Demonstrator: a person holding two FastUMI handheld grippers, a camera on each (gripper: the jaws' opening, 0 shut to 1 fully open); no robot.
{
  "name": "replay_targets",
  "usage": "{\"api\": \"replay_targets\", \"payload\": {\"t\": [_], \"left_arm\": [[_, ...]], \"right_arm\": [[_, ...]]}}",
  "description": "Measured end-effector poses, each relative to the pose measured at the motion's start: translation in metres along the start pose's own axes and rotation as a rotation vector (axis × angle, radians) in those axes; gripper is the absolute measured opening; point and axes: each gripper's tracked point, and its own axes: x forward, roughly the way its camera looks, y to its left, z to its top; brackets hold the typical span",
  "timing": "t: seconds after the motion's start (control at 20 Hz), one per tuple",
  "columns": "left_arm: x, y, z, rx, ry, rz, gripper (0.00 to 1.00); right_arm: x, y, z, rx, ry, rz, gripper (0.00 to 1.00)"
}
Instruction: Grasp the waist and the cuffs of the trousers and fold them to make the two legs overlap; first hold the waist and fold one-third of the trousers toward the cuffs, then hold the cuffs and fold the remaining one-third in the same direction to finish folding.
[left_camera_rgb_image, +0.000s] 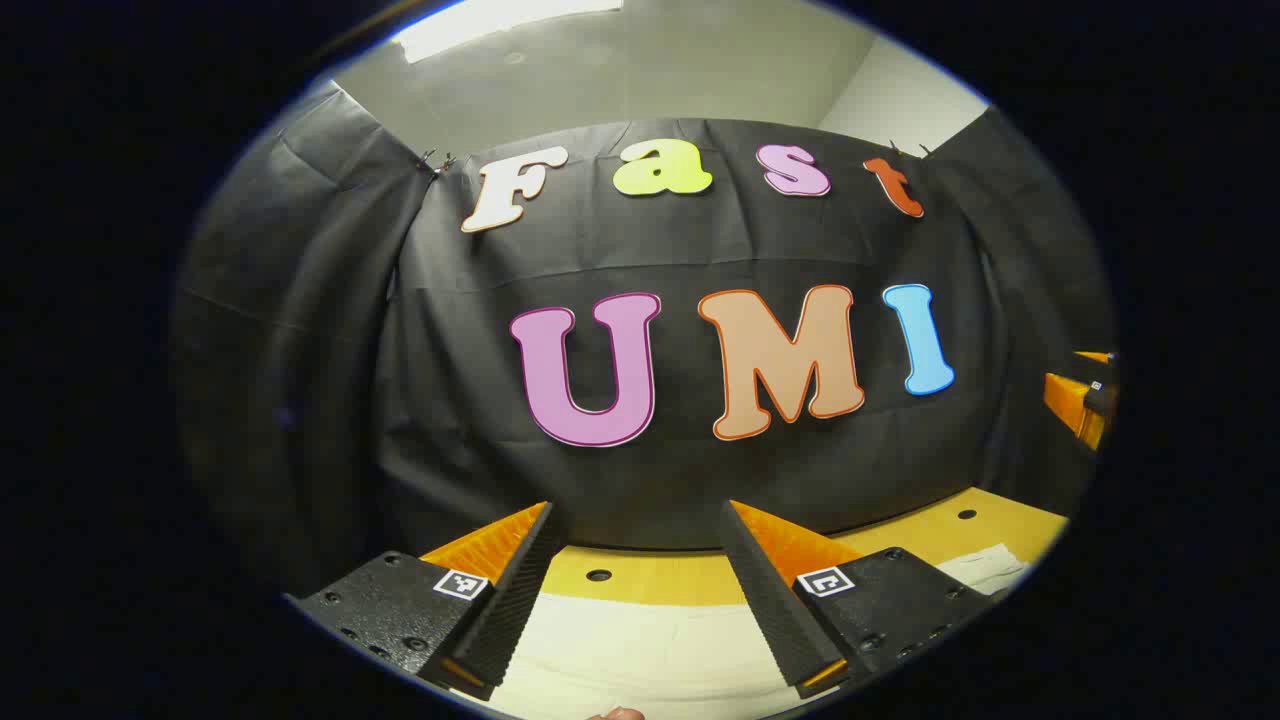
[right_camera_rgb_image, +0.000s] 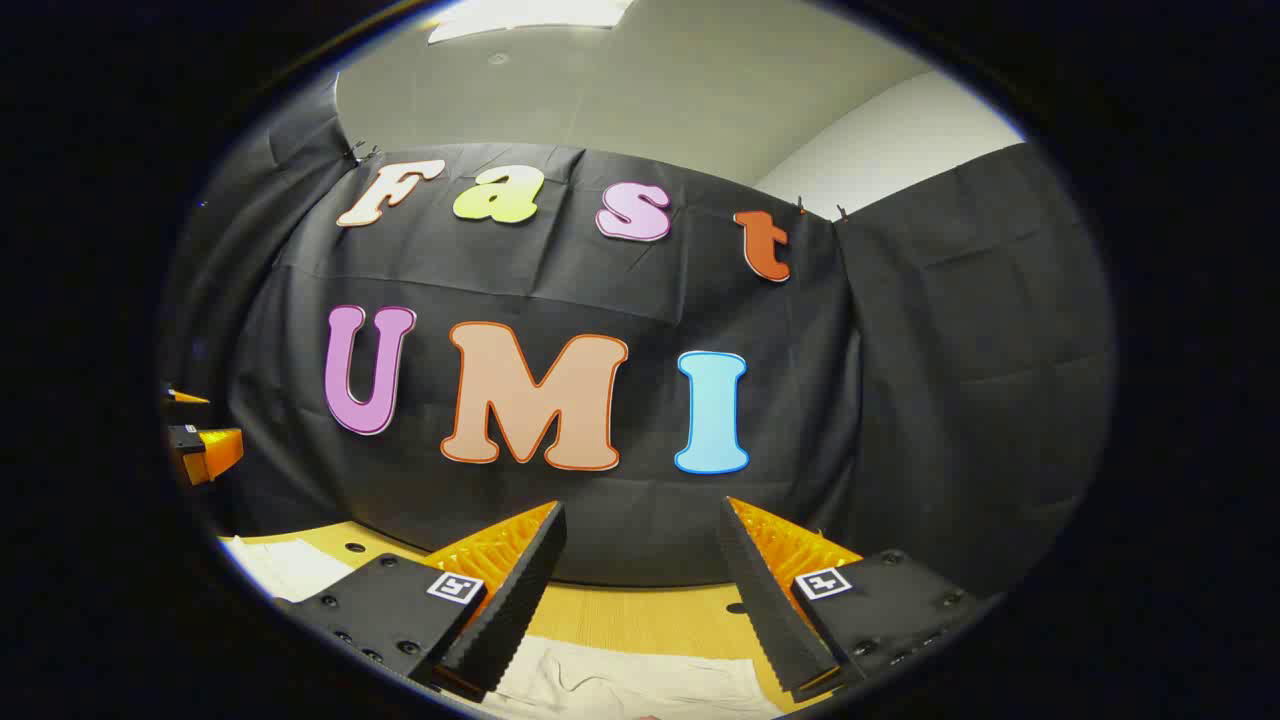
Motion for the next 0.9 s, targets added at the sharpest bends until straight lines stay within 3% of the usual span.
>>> {"api": "replay_targets", "payload": {"t": [0.9], "left_arm": [[0.0, 0.005, 0.003, 0.002, -0.02, 0.008, 0.96]], "right_arm": [[-0.009, 0.005, 0.008, -0.048, -0.011, 0.037, 0.97]]}}
